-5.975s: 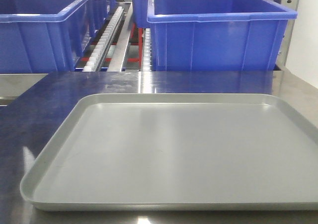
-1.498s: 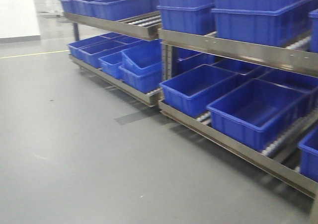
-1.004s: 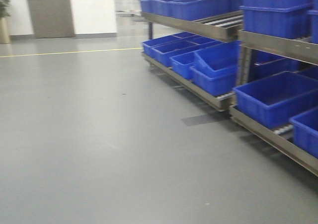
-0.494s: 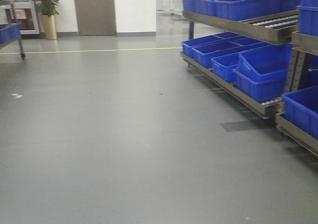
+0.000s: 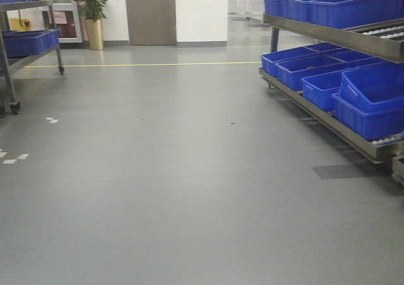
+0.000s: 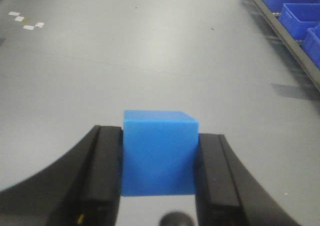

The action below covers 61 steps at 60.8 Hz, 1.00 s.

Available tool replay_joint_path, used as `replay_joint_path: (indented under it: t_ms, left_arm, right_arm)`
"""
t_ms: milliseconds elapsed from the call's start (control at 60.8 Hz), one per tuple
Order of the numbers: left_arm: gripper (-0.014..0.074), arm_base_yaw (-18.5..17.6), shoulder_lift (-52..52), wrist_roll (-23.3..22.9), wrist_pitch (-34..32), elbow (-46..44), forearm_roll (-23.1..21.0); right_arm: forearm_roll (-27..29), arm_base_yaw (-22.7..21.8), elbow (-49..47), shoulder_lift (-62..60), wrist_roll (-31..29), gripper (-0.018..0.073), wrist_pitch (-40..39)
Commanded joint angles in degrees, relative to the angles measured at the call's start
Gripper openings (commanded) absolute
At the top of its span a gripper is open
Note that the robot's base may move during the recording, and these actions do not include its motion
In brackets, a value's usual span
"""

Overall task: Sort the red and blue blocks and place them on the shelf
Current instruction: 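Drive the base away from the table carrying both cubes, then drive the base down the aisle and turn toward the blue-bin shelf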

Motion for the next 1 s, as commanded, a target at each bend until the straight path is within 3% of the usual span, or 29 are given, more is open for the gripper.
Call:
replay_joint_path:
  t_ms: [0,988]
  left_arm:
    - [0.0123,0.0,0.3,0.0,-4.8,-1.7,0.6]
    - [0.0123,0.0,0.3,0.0,-4.8,-1.7,0.6]
  right_arm:
    - [-0.5,-0.3,-1.6,0.2,0.0,0.0067,-5.0]
    - [-0.5,-0.3,-1.6,0.2,0.0,0.0067,-5.0]
